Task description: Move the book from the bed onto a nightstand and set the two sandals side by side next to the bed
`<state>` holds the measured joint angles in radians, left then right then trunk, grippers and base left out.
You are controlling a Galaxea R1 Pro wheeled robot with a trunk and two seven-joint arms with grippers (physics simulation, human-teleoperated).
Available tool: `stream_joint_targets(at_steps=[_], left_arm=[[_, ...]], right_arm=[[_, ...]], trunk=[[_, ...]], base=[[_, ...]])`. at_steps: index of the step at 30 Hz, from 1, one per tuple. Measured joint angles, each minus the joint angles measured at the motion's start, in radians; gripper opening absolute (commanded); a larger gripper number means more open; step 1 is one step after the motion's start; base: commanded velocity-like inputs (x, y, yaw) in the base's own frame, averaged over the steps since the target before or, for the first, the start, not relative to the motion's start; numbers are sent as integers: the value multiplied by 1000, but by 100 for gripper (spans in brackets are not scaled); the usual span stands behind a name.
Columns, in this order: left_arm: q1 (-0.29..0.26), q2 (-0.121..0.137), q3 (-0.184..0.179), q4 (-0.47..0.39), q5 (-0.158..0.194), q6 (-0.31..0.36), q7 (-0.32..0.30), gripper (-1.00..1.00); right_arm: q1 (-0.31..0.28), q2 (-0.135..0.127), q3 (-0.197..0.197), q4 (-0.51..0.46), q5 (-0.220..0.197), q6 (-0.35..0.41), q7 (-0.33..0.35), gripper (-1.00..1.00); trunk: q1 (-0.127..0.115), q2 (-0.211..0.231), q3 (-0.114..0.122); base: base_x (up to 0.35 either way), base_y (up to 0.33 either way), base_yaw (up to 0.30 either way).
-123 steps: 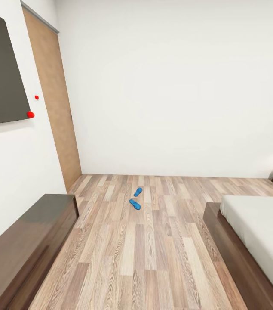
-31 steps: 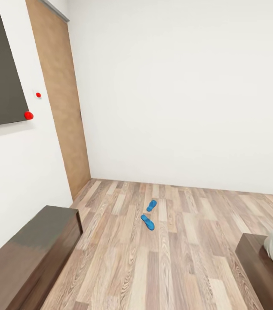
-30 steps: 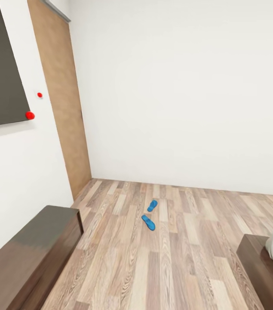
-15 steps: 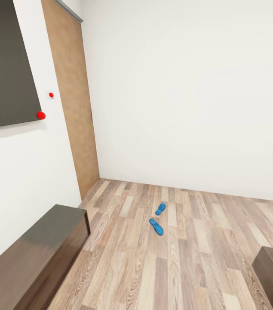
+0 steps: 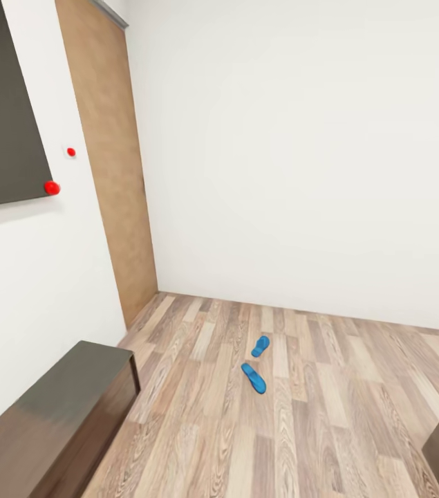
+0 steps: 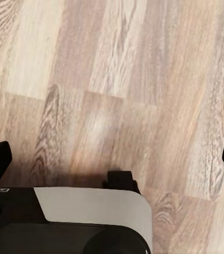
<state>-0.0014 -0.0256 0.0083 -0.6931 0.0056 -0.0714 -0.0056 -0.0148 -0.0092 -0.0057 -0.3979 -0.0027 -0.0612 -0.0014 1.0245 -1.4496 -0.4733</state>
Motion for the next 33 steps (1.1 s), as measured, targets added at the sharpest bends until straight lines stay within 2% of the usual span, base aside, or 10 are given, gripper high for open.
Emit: stream_joint_targets(at_steps=[33], left_arm=[[0,0,0,0,0,0,0,100]], right_arm=[[0,0,-3,1,0,0,0,100]], trunk=[[0,0,0]], base=[[266,0,0]])
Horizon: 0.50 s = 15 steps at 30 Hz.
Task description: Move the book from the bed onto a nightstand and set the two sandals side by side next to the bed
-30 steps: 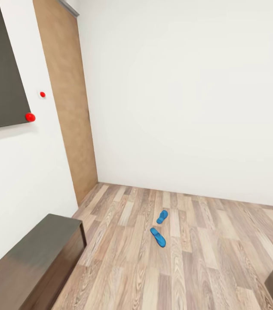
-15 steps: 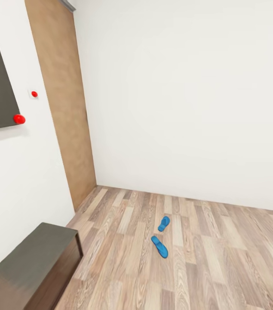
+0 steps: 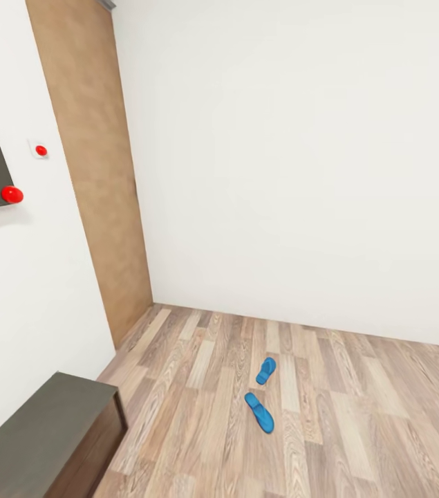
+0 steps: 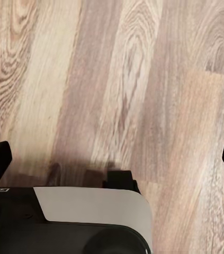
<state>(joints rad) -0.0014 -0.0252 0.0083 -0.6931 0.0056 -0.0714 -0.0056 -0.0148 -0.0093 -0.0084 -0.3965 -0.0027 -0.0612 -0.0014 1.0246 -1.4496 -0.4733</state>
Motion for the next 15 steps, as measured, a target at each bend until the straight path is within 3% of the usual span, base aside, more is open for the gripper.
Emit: stream_joint_targets(at_steps=[15], left_arm=[[0,1,0,0,0,0,0,100]], right_arm=[[0,0,-1,0,-1,1,0,100]], trunk=[[0,0,0]], base=[[226,0,0]])
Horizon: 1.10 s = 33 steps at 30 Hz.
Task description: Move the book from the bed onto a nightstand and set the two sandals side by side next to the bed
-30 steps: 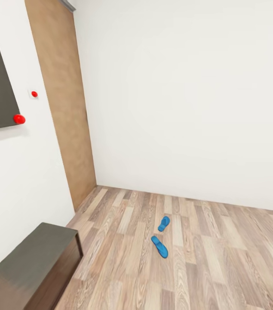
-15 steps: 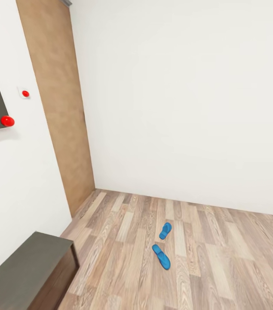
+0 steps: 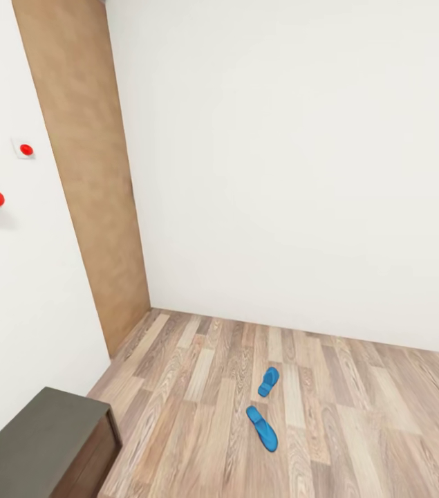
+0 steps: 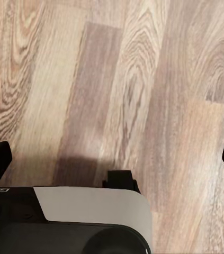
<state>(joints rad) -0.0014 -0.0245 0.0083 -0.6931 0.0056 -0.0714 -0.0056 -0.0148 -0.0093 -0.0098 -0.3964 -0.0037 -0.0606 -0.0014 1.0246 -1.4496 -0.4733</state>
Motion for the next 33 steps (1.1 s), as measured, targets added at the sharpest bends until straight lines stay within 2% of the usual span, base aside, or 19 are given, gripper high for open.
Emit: stream_joint_targets(at_steps=[8,21,33], left_arm=[[0,-1,0,0,0,0,0,100],[0,-1,0,0,0,-1,0,100],[0,-1,0,0,0,0,0,100]], right_arm=[[0,0,0,0,0,0,0,100],[0,0,0,0,0,-1,0,100],[0,0,0,0,0,-1,0,100]], trunk=[[0,0,0],[0,0,0],[0,0,0]], base=[[198,0,0],[28,-2,0],[154,-115,0]])
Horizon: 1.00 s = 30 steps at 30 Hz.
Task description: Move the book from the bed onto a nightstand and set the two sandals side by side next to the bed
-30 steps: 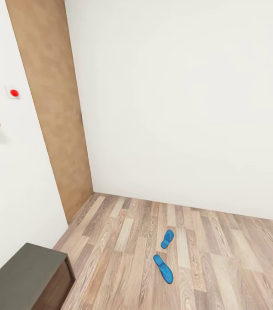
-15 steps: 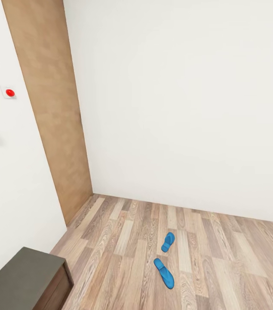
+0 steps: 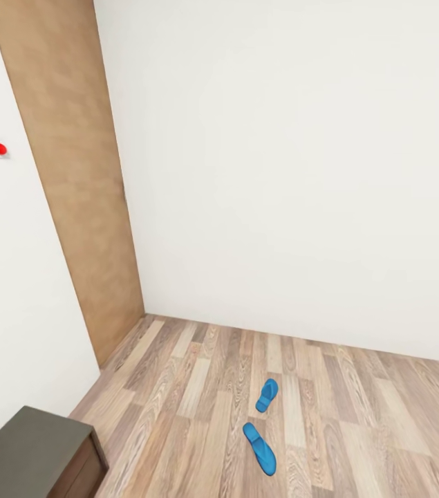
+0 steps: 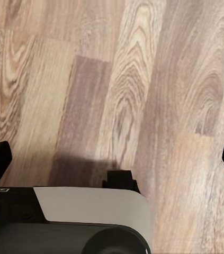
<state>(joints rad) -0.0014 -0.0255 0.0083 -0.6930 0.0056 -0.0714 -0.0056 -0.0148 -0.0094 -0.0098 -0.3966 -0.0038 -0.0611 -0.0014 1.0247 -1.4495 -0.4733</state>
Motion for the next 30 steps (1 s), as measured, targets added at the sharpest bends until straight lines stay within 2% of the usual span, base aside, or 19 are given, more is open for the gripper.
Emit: stream_joint_targets(at_steps=[30], left_arm=[[0,0,0,0,0,0,0,100]], right_arm=[[0,0,0,0,1,0,0,100]], trunk=[[0,0,0]], base=[[192,-13,0]])
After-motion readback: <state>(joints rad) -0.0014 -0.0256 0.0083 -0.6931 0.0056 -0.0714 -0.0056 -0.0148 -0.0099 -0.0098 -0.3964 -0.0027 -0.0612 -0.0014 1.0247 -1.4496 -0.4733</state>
